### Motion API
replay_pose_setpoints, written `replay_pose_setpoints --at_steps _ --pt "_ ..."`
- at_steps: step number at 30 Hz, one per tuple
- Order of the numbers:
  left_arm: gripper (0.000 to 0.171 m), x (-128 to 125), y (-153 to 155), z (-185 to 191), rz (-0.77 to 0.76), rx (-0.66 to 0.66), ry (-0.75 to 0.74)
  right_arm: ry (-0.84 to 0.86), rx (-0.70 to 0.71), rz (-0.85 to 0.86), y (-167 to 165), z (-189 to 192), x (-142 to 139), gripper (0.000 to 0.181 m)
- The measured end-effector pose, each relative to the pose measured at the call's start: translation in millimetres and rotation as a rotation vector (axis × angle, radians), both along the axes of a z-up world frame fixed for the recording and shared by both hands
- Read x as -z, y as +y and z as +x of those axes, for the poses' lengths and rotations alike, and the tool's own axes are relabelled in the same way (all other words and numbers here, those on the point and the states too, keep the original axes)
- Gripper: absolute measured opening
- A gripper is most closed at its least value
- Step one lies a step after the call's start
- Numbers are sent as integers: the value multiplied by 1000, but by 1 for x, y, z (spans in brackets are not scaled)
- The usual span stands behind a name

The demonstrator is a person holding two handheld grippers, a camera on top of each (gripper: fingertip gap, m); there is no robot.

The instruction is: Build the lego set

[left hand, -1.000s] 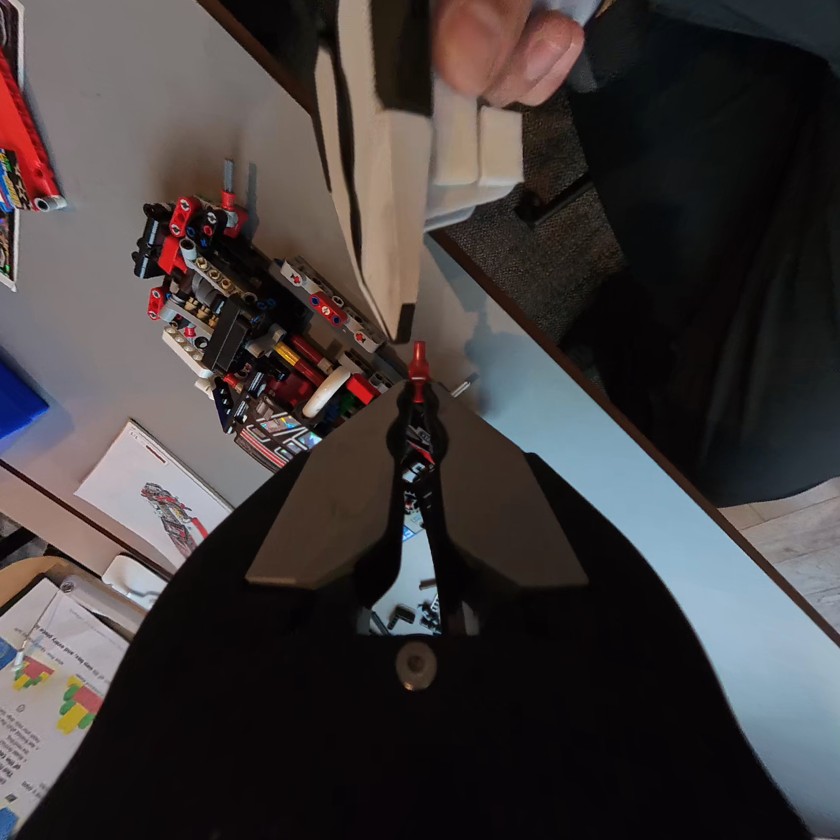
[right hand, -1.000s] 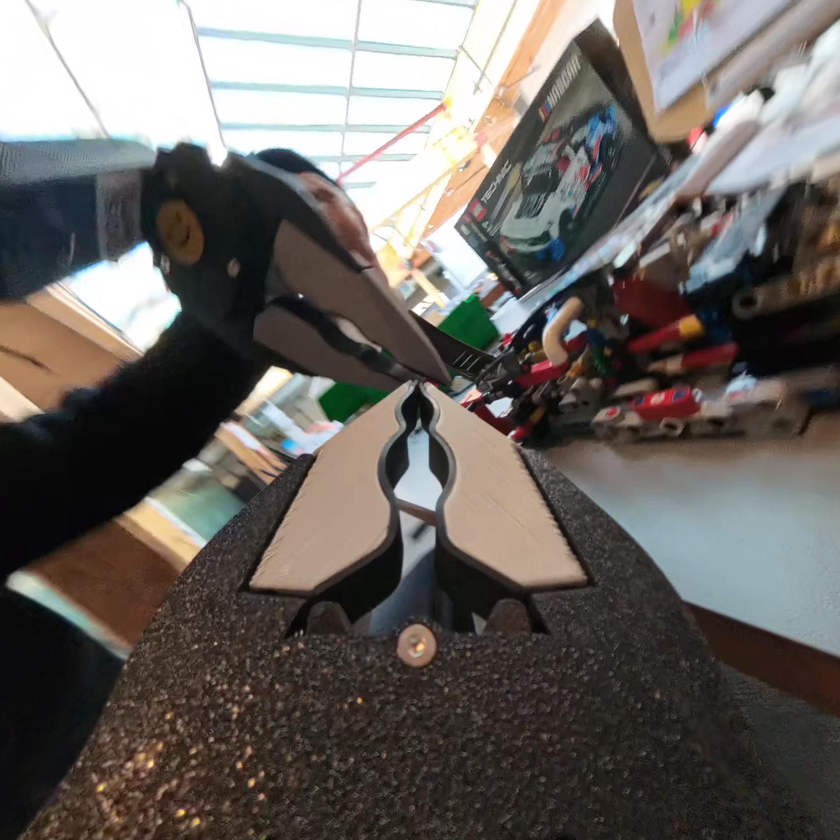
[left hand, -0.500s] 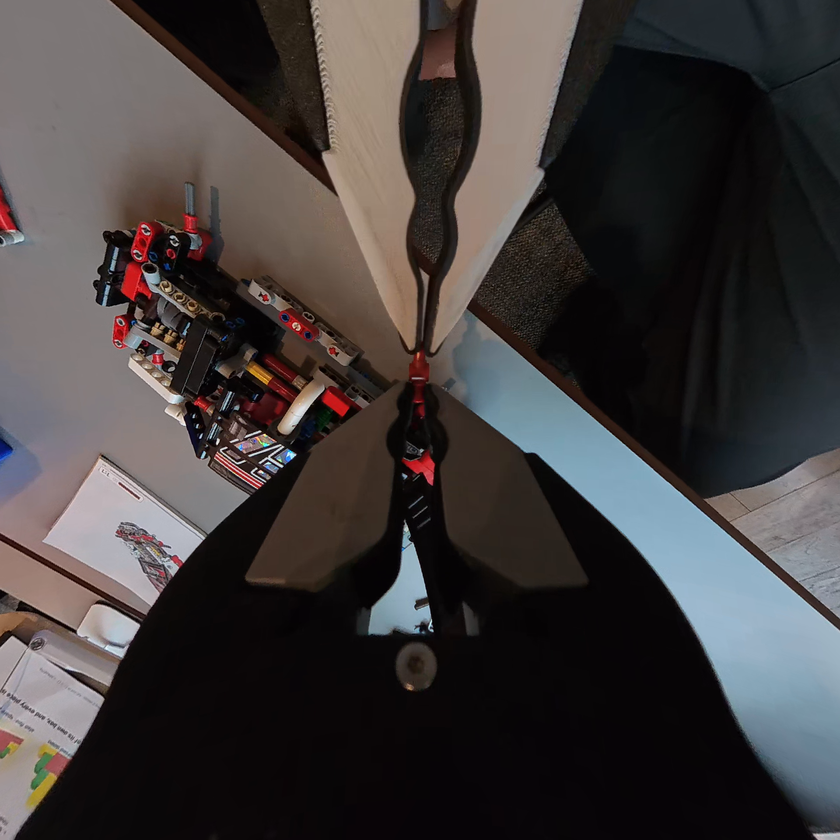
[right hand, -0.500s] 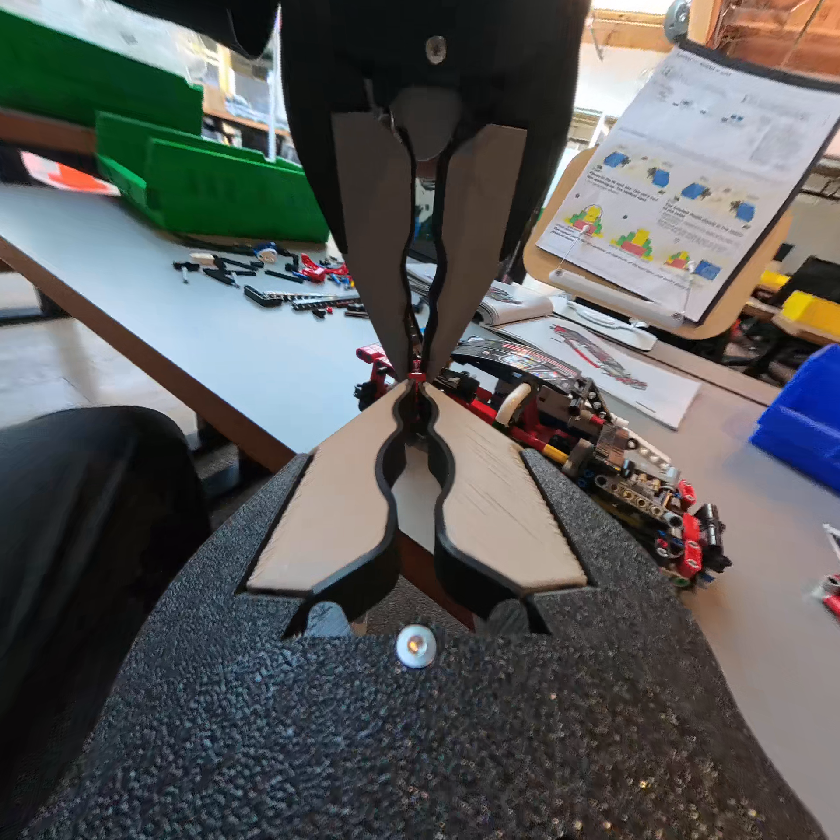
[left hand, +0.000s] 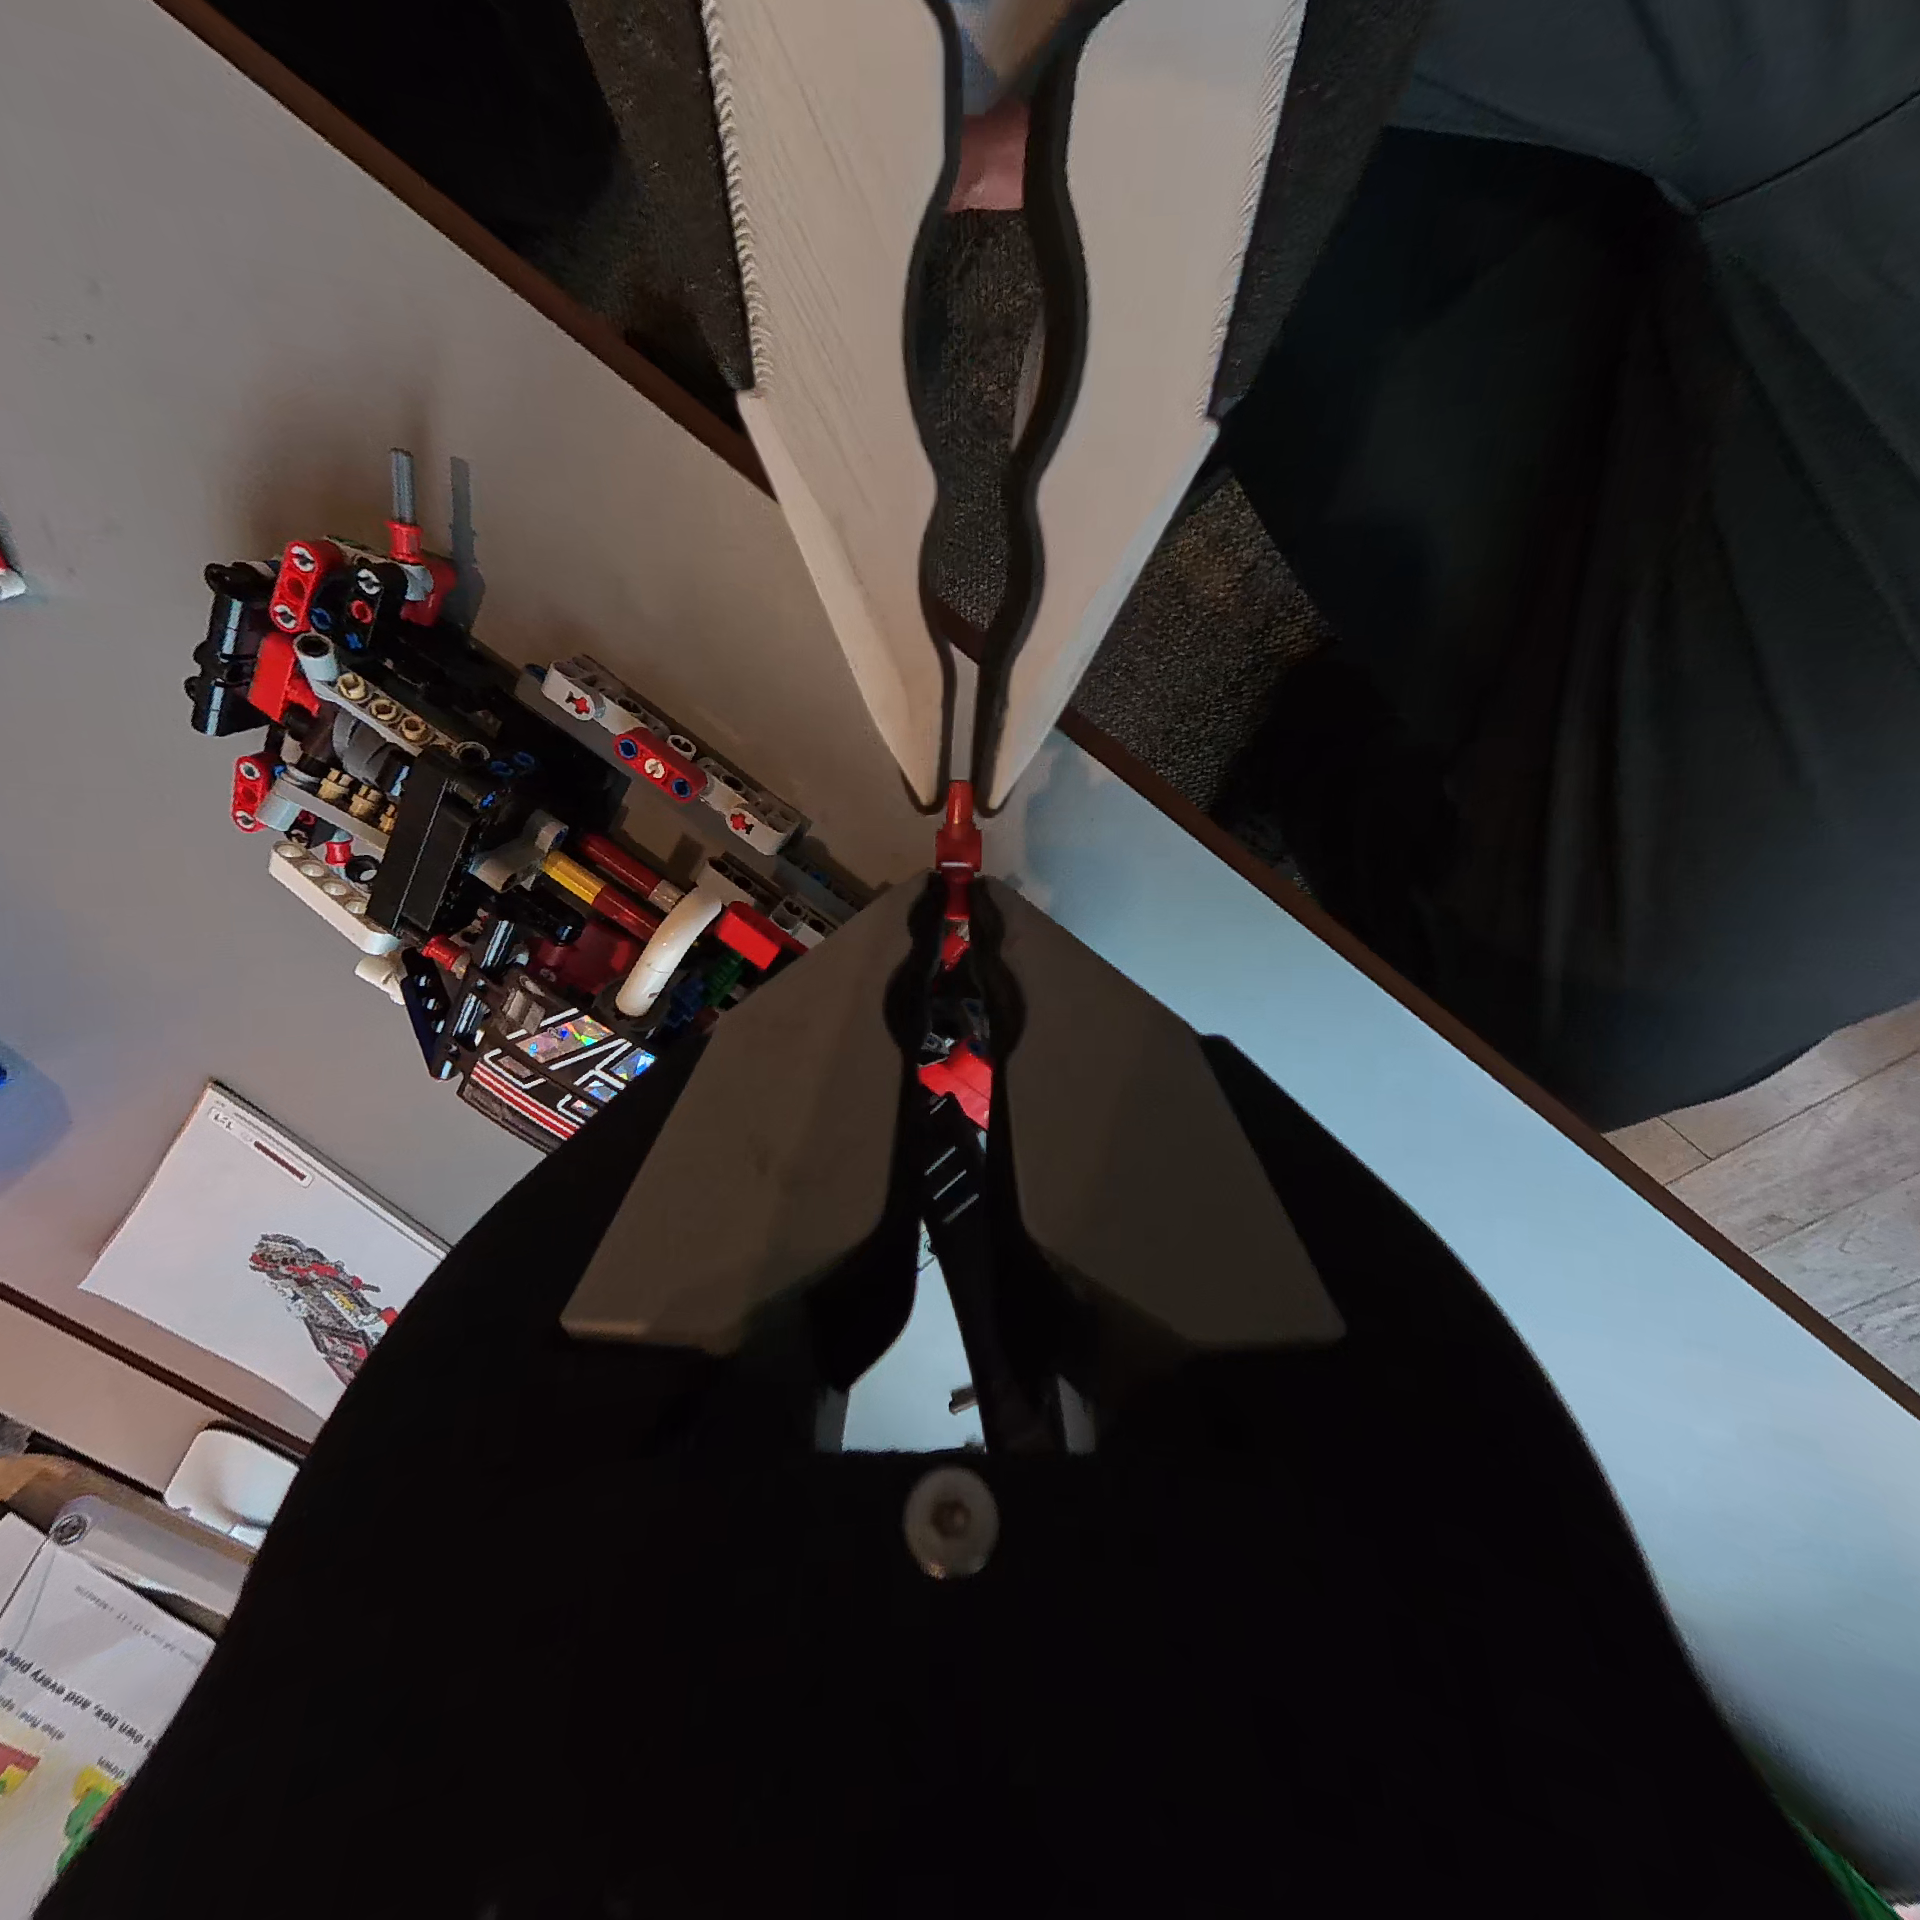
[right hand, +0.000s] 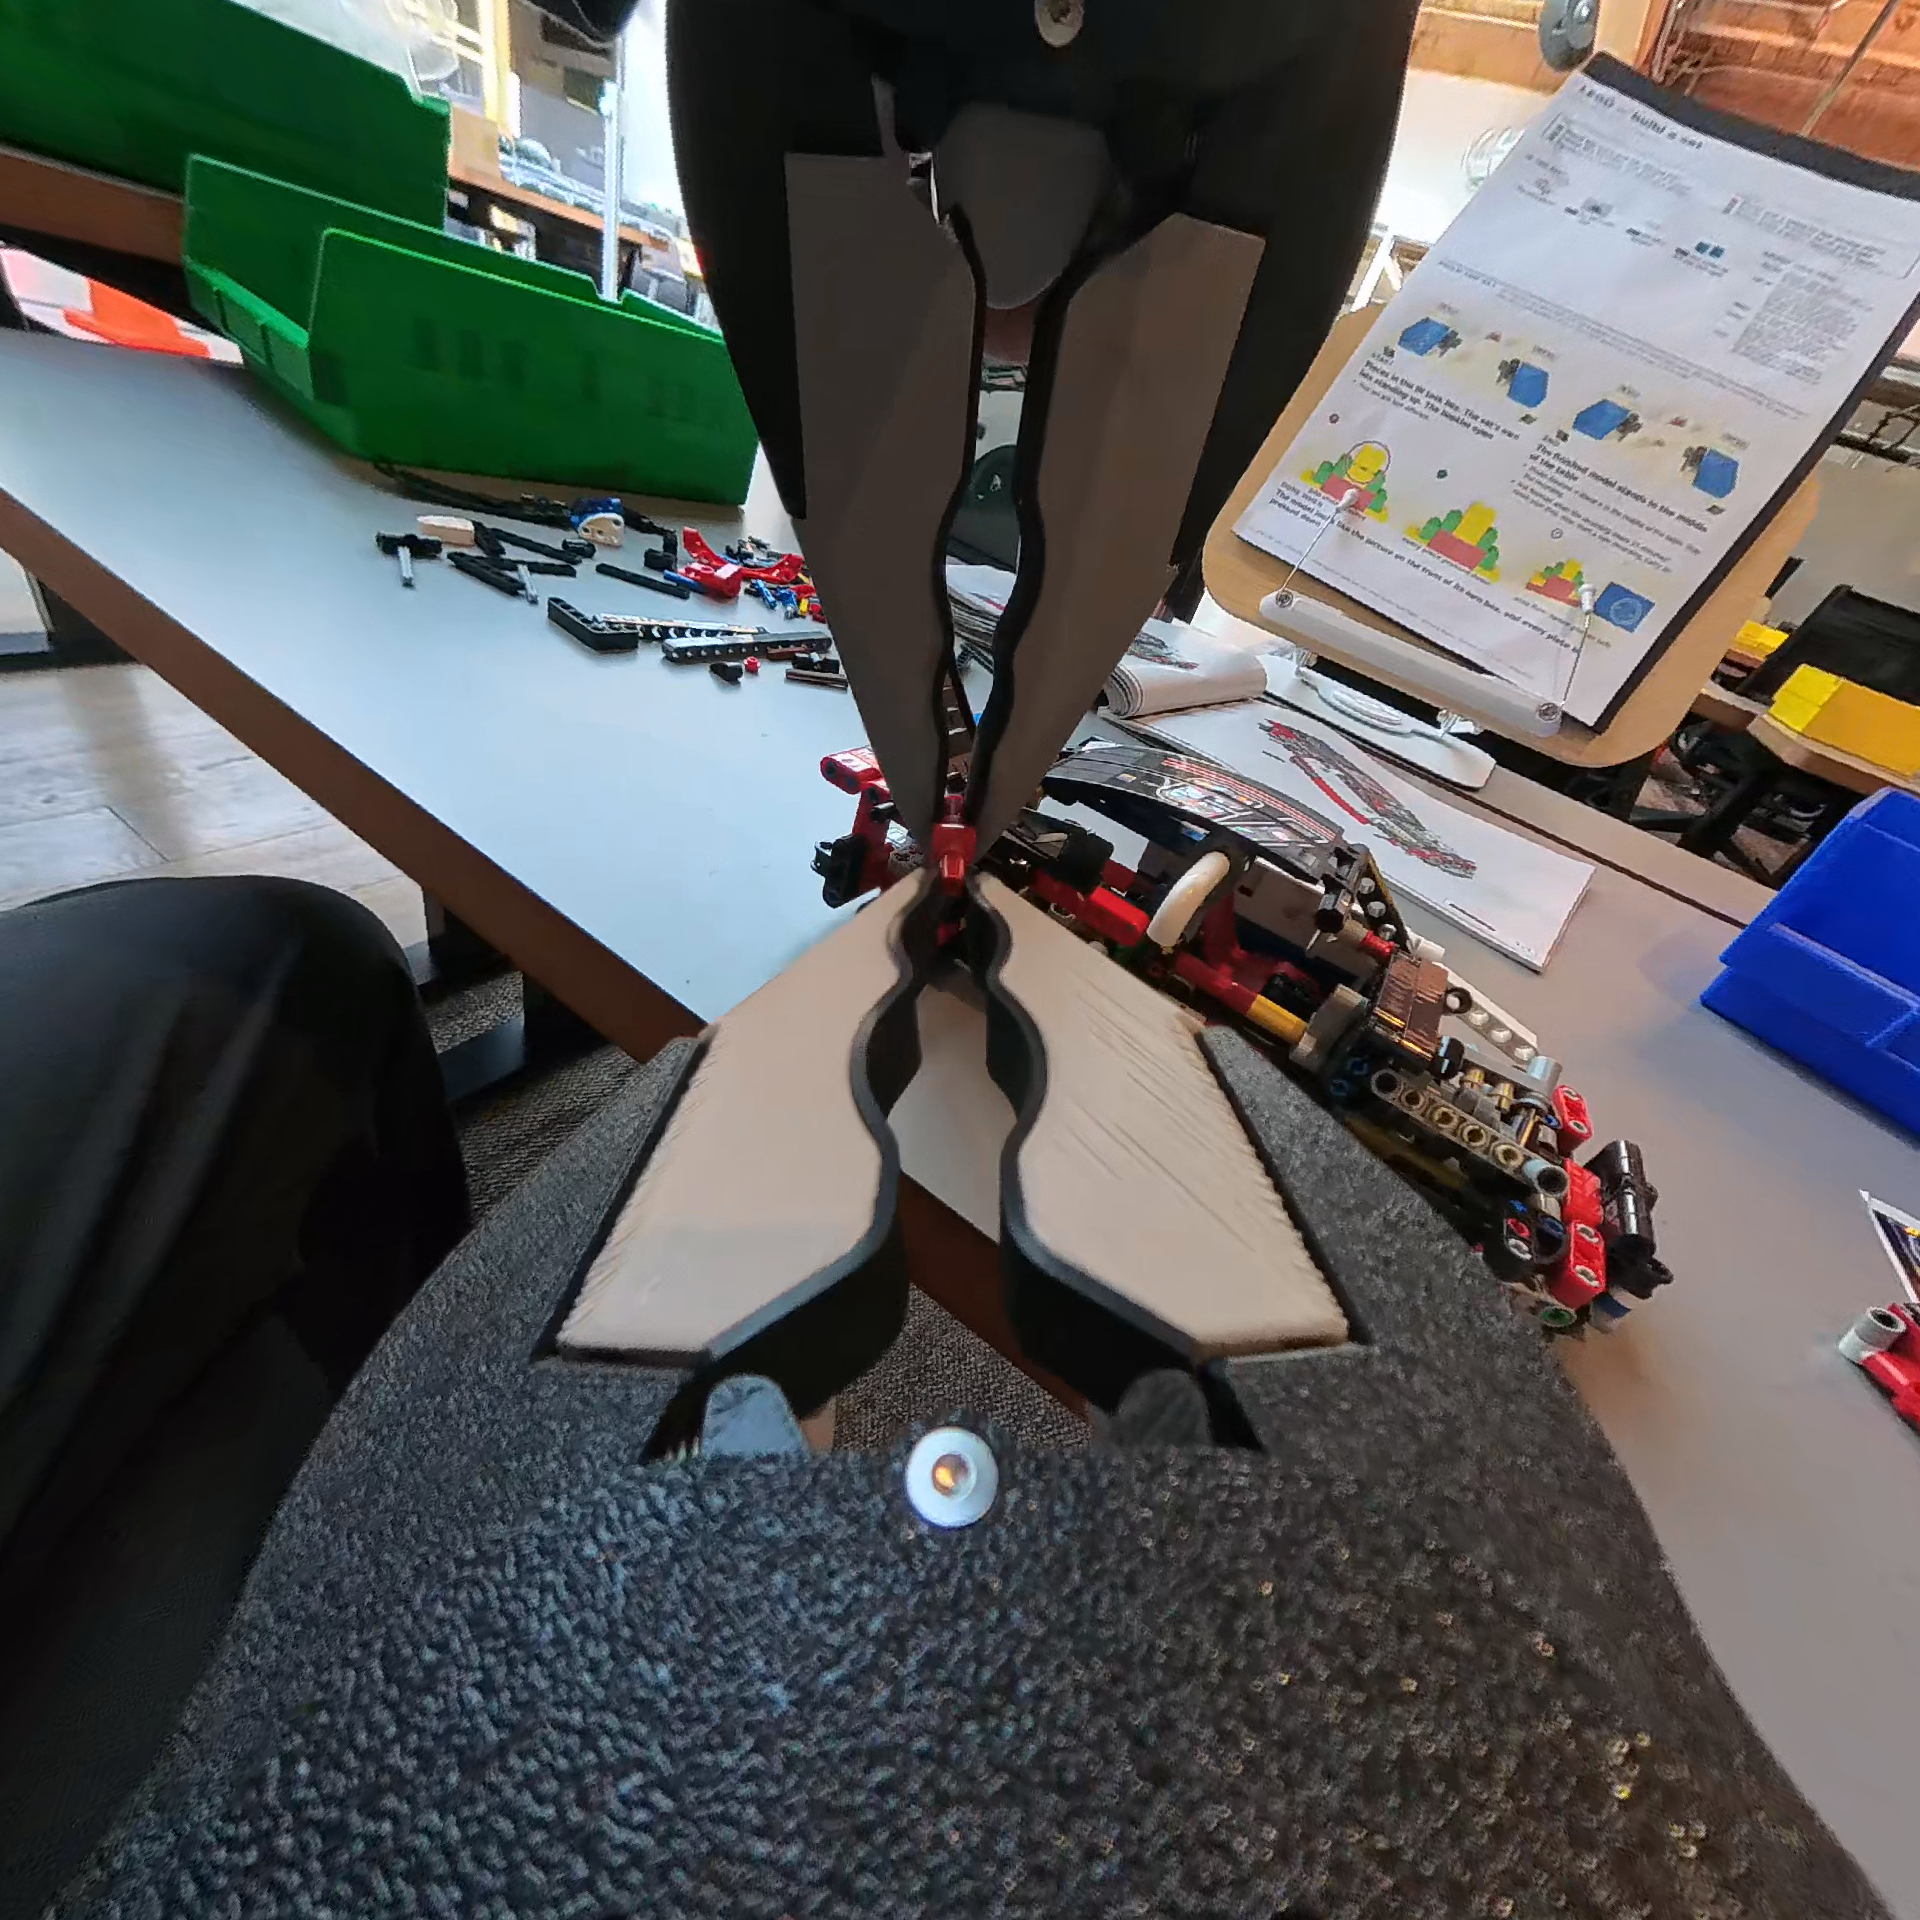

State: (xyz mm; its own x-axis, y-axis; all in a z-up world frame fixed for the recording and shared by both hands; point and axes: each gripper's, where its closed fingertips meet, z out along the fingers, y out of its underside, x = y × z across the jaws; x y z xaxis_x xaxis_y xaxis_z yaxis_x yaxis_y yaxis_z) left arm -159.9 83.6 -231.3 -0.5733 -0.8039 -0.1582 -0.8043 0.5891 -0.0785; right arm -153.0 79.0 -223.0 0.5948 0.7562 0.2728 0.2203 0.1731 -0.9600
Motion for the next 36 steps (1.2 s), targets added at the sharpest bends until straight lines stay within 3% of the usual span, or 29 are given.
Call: replay_pose_setpoints --at_steps 18,20,24,25,29,30,36 --pt "1 3 -4 -2 -27 -18 1 5 -18 -4 -4 -4 -1 2" --pt "2 5 -6 -3 -69 -88 8 18 -14 -27 -3 -4 0 2" --pt "38 -2 8 2 -131 -282 -29 72 85 -108 11 3 8 2" --pt "39 -3 15 3 -126 -342 -42 84 101 -132 14 4 11 2" --pt "33 7 36 -11 -95 -539 -2 94 140 -224 24 2 23 2" --pt "24 10 39 -14 -86 -561 18 96 158 -229 27 2 24 2" --pt "8 19 42 -22 -163 -659 98 111 207 -271 38 -8 29 2"
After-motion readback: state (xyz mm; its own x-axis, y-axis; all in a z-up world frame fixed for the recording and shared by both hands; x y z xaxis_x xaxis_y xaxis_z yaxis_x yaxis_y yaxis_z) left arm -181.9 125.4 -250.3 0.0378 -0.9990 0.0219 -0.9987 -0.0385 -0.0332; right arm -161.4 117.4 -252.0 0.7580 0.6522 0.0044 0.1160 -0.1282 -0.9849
